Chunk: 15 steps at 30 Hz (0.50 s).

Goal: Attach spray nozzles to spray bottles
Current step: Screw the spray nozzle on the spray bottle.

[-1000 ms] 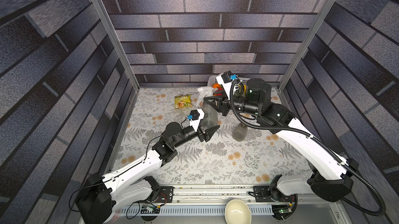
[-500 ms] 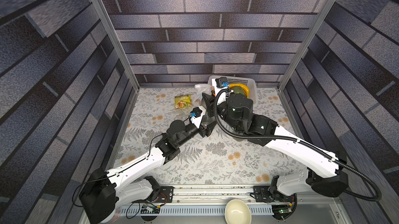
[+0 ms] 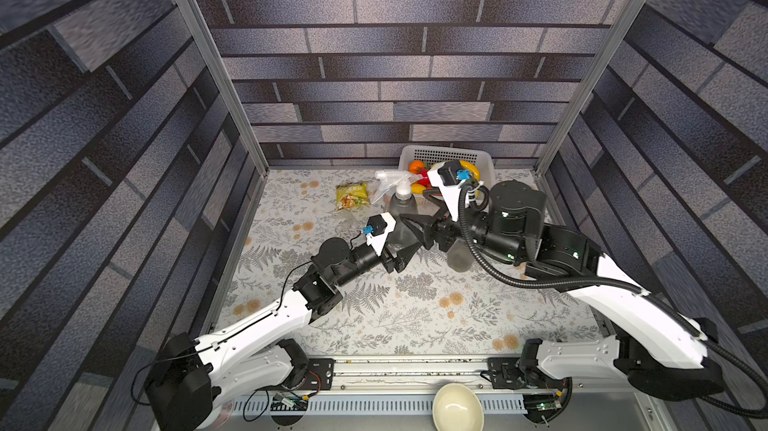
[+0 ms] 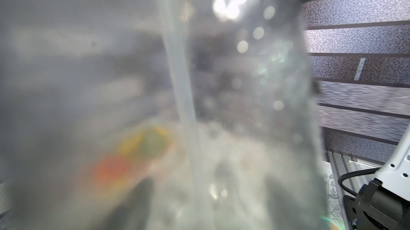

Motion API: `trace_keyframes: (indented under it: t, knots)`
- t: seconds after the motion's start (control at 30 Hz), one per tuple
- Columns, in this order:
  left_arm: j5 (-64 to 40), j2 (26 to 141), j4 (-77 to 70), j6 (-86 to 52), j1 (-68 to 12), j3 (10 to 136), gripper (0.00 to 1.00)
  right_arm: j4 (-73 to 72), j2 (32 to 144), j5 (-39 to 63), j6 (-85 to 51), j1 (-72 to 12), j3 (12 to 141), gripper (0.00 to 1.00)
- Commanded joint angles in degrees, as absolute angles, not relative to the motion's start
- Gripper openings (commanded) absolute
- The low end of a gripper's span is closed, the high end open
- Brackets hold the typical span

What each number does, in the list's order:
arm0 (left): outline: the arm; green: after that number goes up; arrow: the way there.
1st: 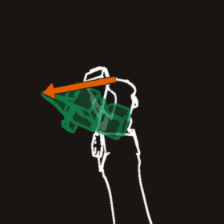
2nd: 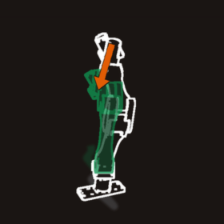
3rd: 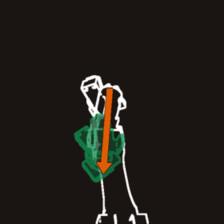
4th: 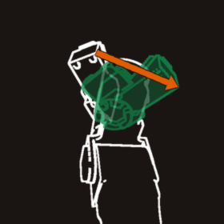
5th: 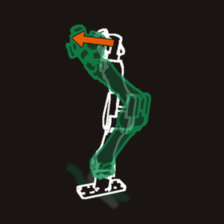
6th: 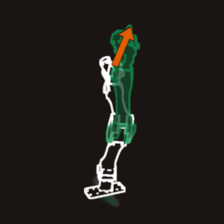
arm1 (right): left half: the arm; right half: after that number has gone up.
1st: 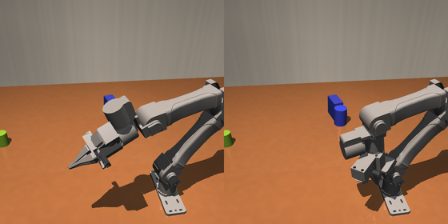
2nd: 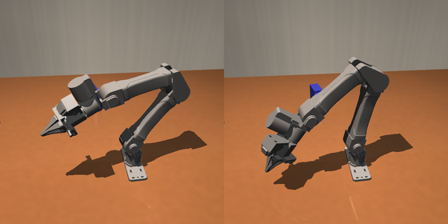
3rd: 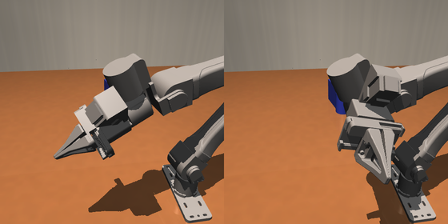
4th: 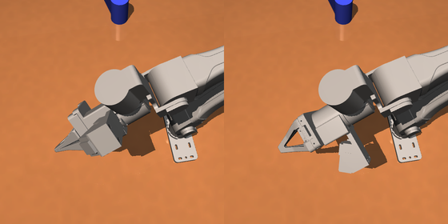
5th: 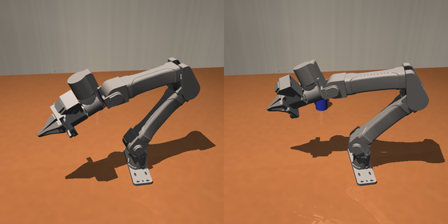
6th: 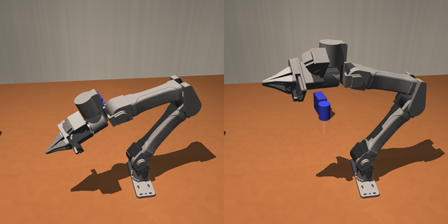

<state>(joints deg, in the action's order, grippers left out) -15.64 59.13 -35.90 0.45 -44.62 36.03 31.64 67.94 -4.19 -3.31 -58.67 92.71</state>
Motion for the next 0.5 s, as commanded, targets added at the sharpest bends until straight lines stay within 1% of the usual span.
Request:
trace_keyframes:
  t: [0.0, 0.07, 0.13, 0.27, 0.4, 0.43, 0.47]
  knots:
    - [-19.9, 57.0, -36.7, -2.1, -44.2, 35.4, 0.54, 32.2, 65.5, 10.4, -4.2, -53.2, 91.0, 0.70]
    - [-21.0, 56.4, -36.7, -2.9, -44.2, 35.4, 0.54, 30.4, 65.6, 17.0, -5.5, -49.4, 90.8, 0.62]
    - [-21.8, 56.1, -36.9, -3.8, -44.2, 35.3, 0.54, 29.6, 66.7, 20.8, -5.5, -47.6, 91.5, 0.58]
    - [-23.4, 55.8, -36.4, -4.6, -44.2, 35.8, 0.54, 27.0, 69.3, 26.2, -5.1, -45.1, 92.6, 0.57]
    - [-24.5, 55.7, -35.8, -4.7, -44.2, 36.2, 0.54, 25.5, 72.2, 29.6, -5.6, -43.8, 94.4, 0.56]
    - [-24.7, 55.8, -35.6, -4.8, -44.2, 36.3, 0.54, 24.8, 72.7, 30.3, -5.9, -43.7, 94.6, 0.55]
    - [-25.1, 55.8, -35.3, -4.8, -44.1, 36.4, 0.54, 24.1, 73.6, 30.9, -6.3, -43.5, 94.7, 0.52]
